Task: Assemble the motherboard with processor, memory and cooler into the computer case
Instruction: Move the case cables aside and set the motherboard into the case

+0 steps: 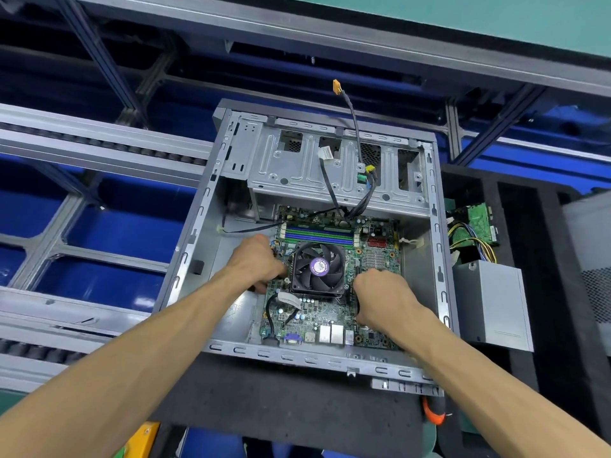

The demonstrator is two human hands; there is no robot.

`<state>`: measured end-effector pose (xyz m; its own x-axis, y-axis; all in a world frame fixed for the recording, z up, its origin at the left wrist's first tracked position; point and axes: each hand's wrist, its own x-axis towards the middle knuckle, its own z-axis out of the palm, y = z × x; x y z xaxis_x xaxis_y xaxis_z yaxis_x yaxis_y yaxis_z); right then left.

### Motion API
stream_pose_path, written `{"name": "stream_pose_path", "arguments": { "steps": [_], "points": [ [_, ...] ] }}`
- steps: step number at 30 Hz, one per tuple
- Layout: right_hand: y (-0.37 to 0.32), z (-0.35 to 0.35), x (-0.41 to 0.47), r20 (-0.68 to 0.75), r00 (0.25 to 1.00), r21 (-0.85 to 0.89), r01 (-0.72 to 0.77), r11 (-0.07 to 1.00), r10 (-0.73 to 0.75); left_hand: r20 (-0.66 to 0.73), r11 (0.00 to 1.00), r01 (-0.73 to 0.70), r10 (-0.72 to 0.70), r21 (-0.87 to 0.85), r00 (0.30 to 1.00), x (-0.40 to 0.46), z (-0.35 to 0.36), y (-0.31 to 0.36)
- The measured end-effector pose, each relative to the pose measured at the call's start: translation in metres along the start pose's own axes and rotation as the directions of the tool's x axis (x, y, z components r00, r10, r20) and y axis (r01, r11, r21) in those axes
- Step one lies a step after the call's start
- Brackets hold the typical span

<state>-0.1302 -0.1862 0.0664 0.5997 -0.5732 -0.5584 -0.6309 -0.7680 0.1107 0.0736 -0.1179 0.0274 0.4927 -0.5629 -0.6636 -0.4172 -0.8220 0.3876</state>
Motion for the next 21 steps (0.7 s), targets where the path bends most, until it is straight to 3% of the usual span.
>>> {"name": "stream_pose_path", "arguments": {
  "steps": [21],
  "points": [
    [0.0002,0.0021,0.0046,-0.027,0.999,-0.032,0.022,0.999,-0.023,-0.098,0.994,-0.079,0.086,0.074,0.991,0.0076,-0.0014,-0.0017]
  ]
}}
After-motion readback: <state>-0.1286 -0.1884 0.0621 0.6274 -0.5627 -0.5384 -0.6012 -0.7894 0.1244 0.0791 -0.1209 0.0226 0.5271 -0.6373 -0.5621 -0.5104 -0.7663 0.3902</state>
